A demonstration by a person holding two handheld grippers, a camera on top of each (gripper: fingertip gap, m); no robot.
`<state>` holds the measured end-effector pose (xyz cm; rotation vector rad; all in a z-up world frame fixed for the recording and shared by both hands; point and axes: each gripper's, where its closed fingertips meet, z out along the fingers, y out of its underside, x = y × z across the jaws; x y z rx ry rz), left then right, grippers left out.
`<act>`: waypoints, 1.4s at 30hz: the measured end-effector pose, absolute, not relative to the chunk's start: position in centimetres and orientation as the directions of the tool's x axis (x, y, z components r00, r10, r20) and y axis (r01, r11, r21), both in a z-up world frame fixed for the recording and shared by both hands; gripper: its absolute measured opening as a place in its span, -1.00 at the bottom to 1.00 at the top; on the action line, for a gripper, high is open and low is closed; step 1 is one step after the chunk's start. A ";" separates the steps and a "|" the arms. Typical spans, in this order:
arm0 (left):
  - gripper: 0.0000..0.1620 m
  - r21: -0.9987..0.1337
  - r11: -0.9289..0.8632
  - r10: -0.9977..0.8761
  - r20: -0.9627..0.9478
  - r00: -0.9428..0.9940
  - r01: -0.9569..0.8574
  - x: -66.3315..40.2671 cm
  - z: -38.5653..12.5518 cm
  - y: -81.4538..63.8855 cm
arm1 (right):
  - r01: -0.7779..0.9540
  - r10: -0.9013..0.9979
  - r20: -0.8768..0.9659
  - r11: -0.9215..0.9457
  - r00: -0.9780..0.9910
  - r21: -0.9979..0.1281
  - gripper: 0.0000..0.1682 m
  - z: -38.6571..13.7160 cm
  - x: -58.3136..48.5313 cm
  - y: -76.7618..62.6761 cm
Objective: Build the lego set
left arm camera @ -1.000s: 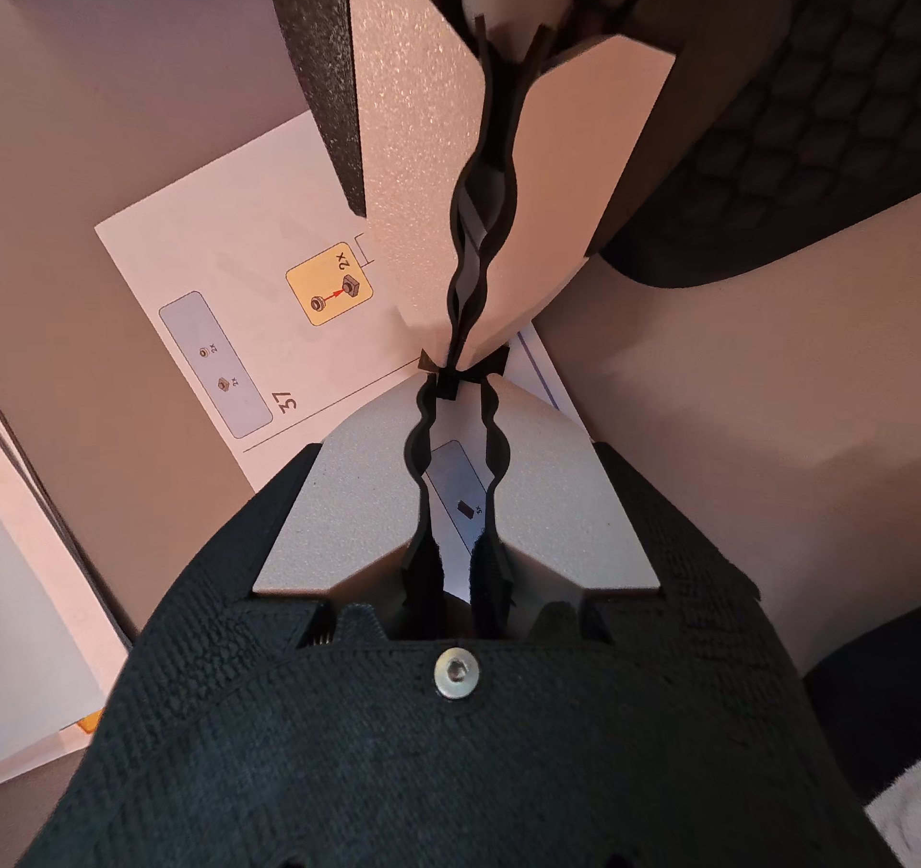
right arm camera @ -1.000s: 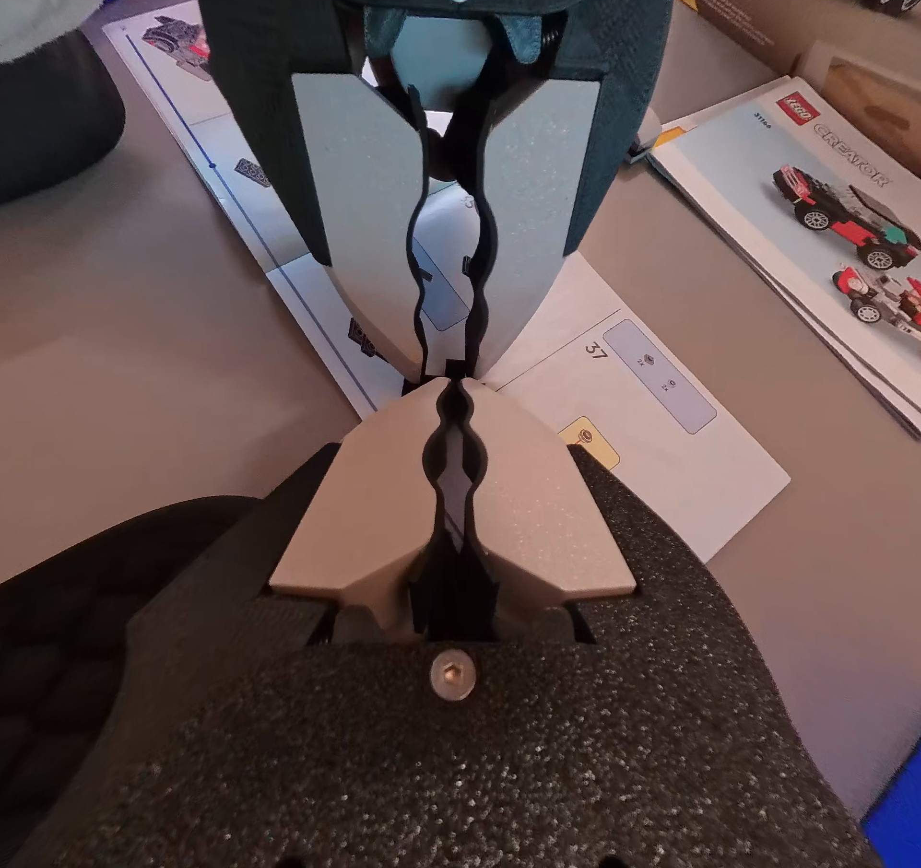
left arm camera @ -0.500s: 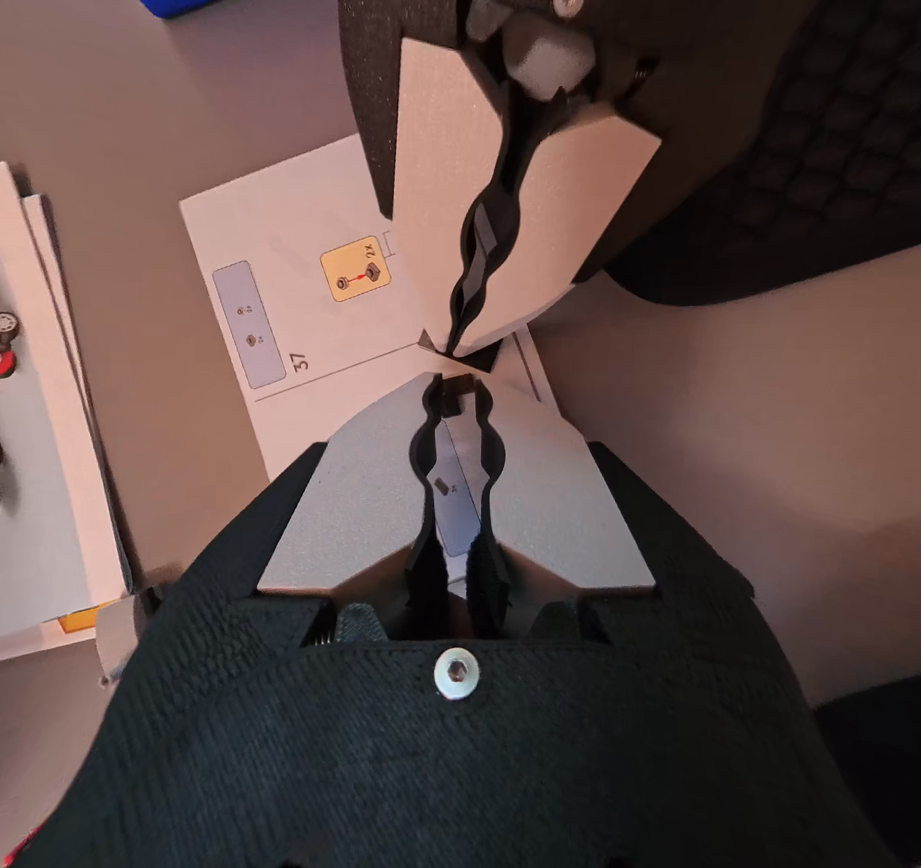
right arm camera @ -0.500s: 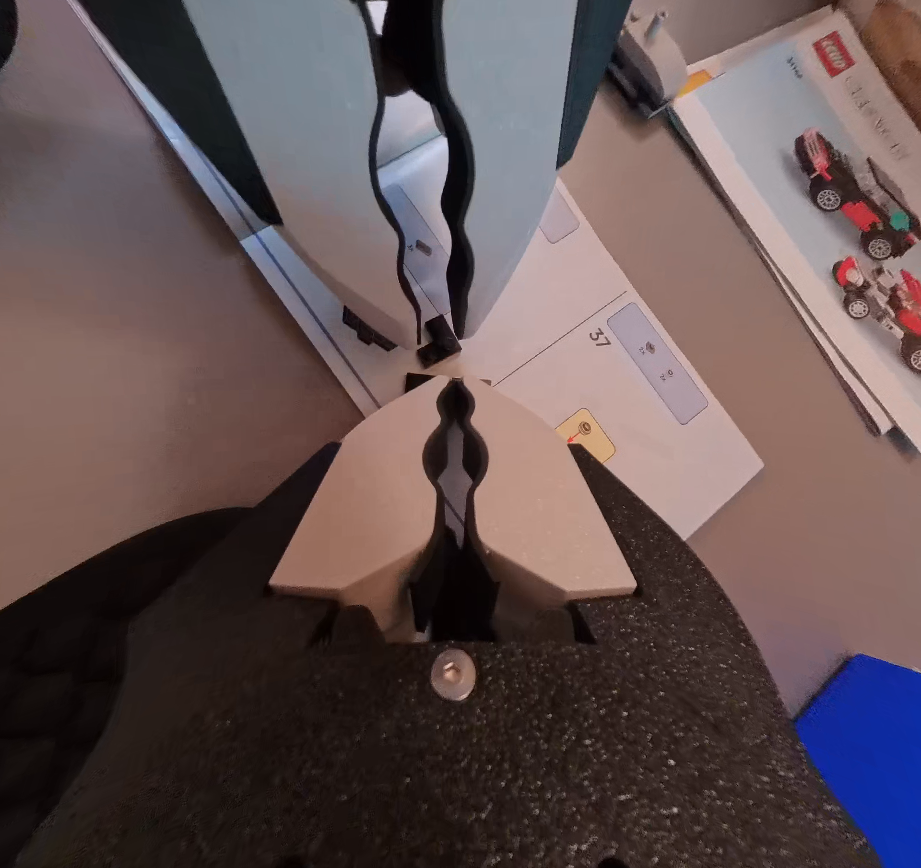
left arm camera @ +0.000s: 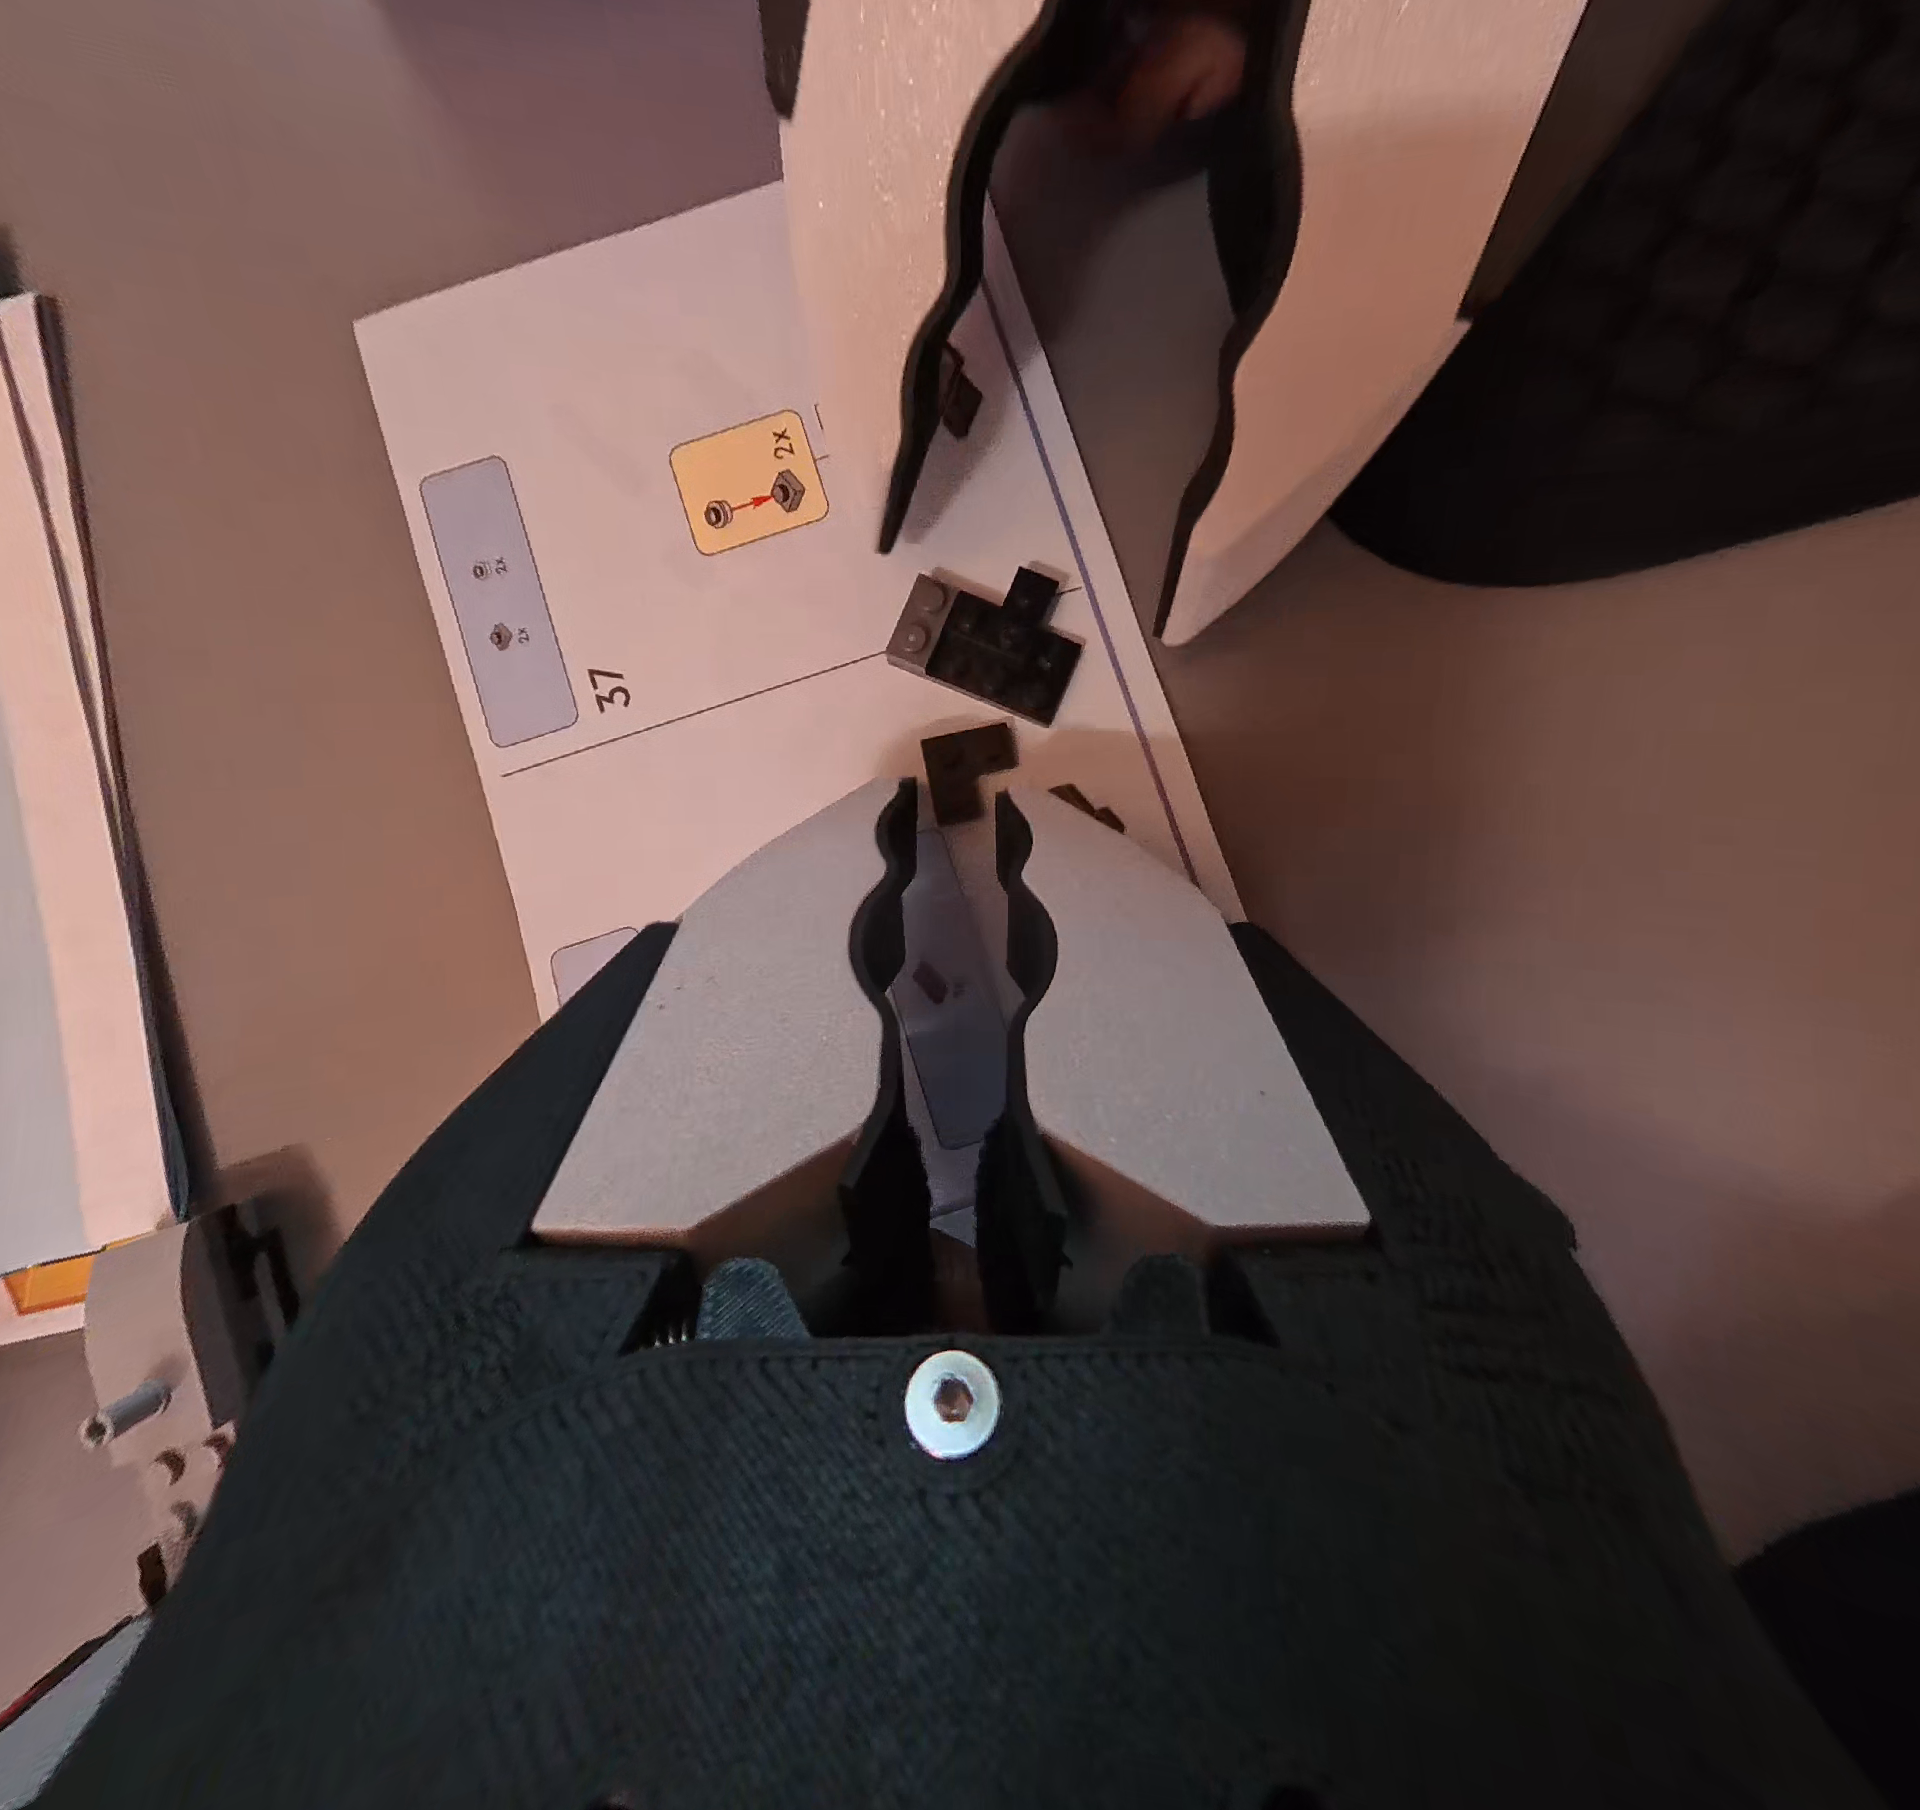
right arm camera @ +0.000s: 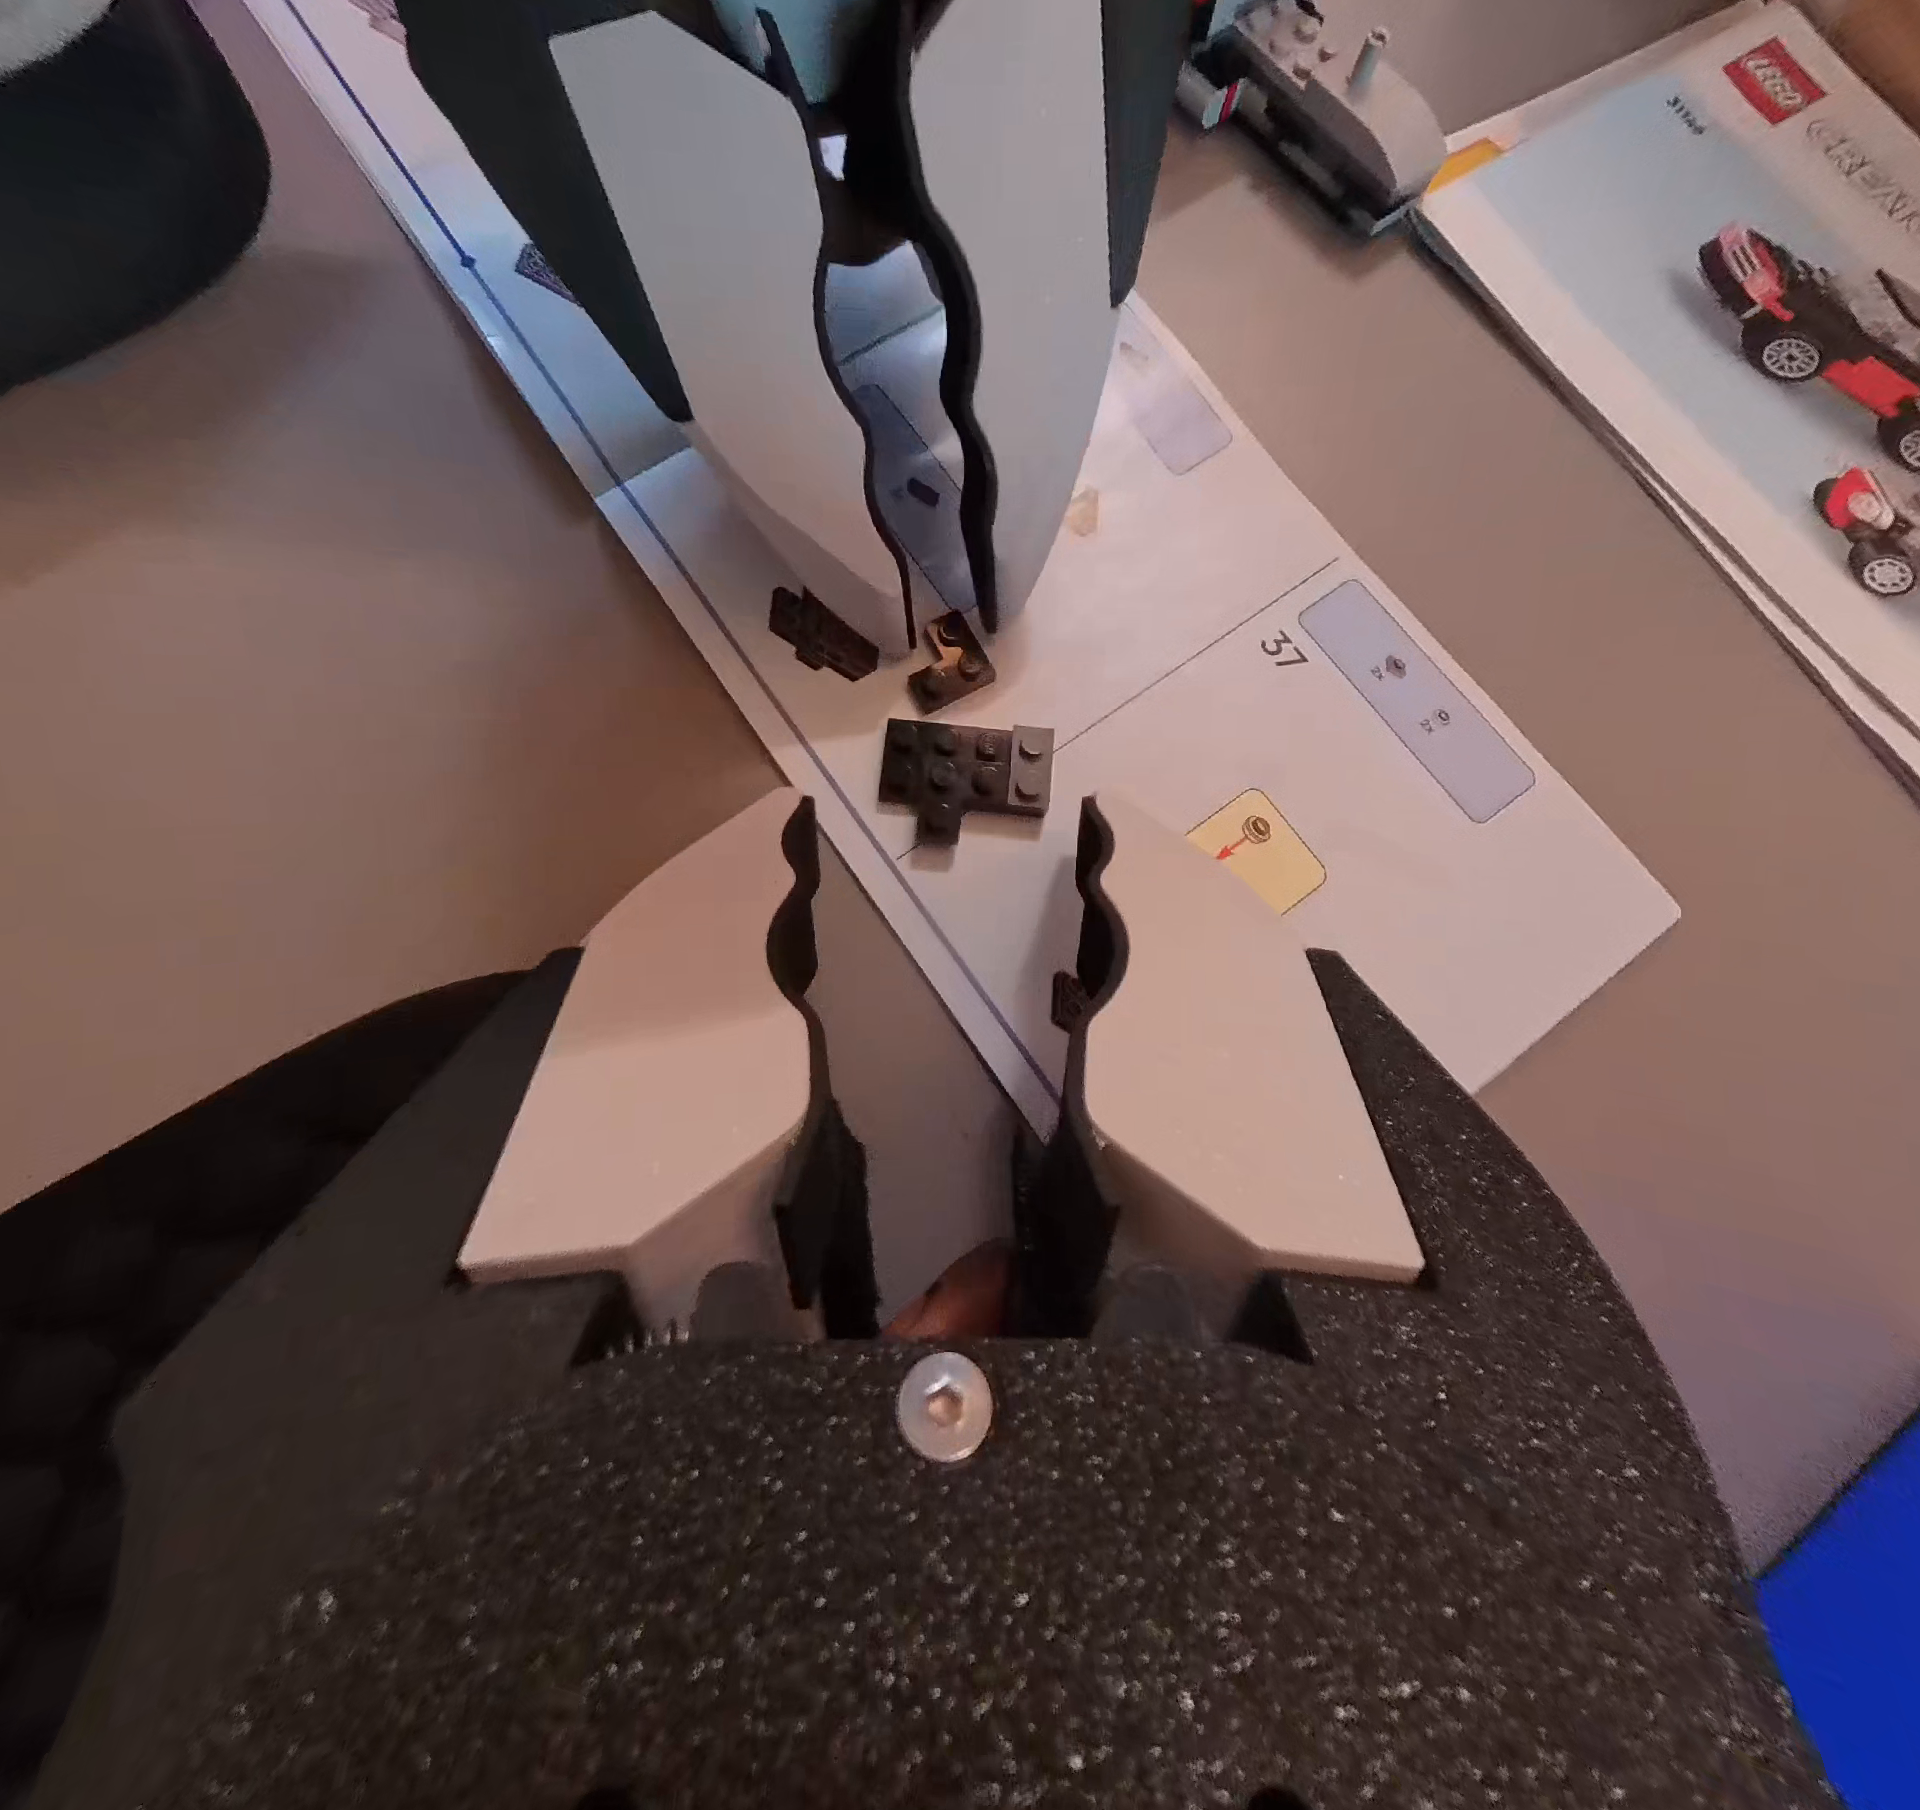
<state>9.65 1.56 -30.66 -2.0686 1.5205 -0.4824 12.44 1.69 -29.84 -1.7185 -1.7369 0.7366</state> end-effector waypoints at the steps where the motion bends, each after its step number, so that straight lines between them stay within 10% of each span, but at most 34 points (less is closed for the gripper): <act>1: -0.82 -0.600 -0.233 -0.953 -0.018 0.304 -0.765 9.7 -30.8 1.5 | 0.686 1.000 0.027 0.019 0.002 -0.727 -0.43 -30.1 12.4 1.8; 21: -0.90 -0.584 -0.105 -0.990 -0.018 0.142 -0.805 11.2 -29.9 2.0 | 0.645 0.990 -0.014 0.082 -0.143 -0.759 -0.61 -30.3 11.5 1.9; 42: -0.90 -0.526 -0.080 -0.995 -0.004 0.097 -0.847 11.0 -30.3 2.0 | 0.592 0.939 -0.323 -0.327 0.118 -0.737 -0.73 -30.1 11.2 3.7</act>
